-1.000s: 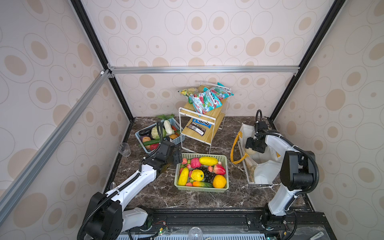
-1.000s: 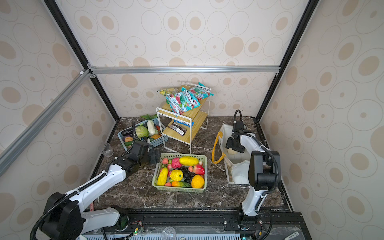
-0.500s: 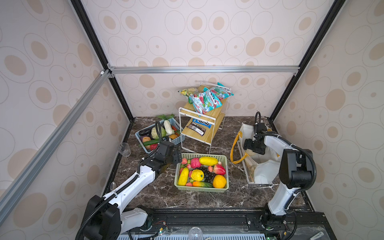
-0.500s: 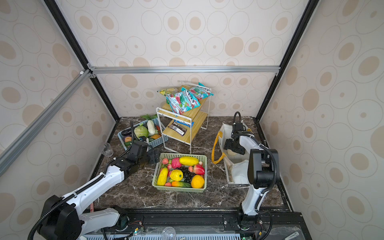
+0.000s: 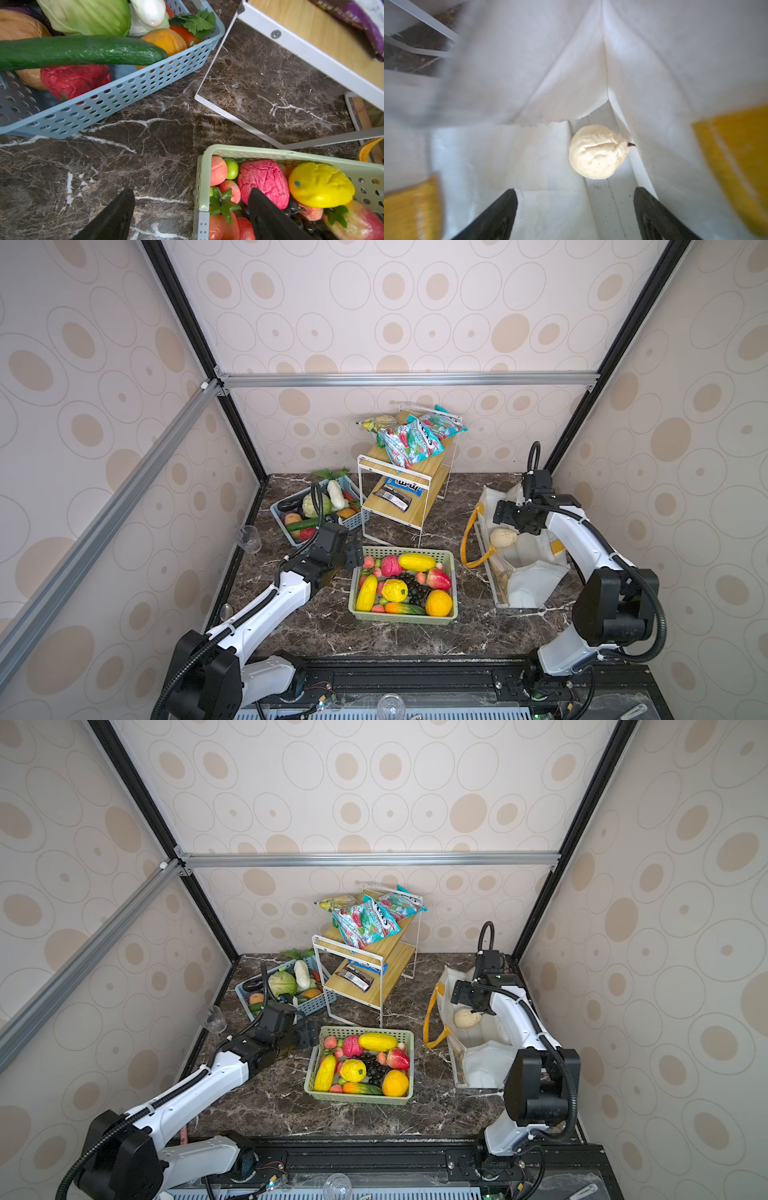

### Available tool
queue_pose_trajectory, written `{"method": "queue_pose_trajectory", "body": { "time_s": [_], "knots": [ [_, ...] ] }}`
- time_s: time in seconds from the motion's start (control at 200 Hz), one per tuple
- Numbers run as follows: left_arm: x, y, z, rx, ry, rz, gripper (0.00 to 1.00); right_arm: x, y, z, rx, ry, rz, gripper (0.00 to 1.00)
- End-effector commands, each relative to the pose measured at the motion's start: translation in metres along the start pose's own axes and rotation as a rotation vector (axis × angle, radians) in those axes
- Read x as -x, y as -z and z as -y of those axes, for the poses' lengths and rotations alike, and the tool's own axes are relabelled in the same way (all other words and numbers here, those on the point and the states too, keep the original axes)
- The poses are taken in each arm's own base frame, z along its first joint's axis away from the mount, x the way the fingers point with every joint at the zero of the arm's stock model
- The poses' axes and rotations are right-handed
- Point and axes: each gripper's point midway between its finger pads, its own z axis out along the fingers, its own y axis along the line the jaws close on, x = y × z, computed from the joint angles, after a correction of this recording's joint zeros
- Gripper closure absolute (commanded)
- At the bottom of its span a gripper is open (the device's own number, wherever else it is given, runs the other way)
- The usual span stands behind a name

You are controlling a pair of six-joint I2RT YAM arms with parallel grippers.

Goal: Place the food into the grocery bag and tie it
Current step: 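Open the right gripper and lift it out of the tote bag, then move the right gripper over the fruit basket toward the yellow mango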

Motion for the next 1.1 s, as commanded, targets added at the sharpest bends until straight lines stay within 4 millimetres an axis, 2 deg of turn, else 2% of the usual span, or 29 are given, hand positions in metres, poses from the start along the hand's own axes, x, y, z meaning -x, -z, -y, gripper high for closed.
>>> {"method": "queue_pose_trajectory", "body": {
  "time_s": [0.0,0.24,0.45,0.63,0.76,0.94,1.095],
  "knots": [
    [-0.001,0.005,-0.003,0.014,0.011,0.002,0.14,0.005,0.029,-0.010,0.057,0.021,0.021,0.10],
    [0.001,0.004,-0.001,0.009,0.017,0.001,0.14,0.015,0.083,-0.031,0.173,0.035,0.113,0.11],
    [0.002,0.000,0.004,-0.004,0.020,-0.004,0.14,-0.002,0.122,-0.062,0.281,0.104,0.153,0.14],
    [0.005,-0.002,0.008,-0.018,0.022,-0.007,0.14,-0.032,0.138,-0.091,0.357,0.205,0.159,0.16],
    [0.006,-0.003,0.010,-0.019,0.018,-0.011,0.14,-0.058,0.139,-0.105,0.383,0.260,0.130,0.21],
    [0.005,-0.006,0.011,-0.018,0.018,-0.014,0.14,-0.105,0.140,-0.132,0.416,0.378,0.069,0.25],
    [0.003,-0.009,0.012,-0.018,0.014,-0.023,0.14,-0.144,0.141,-0.147,0.411,0.478,0.020,0.25]
  ]
}}
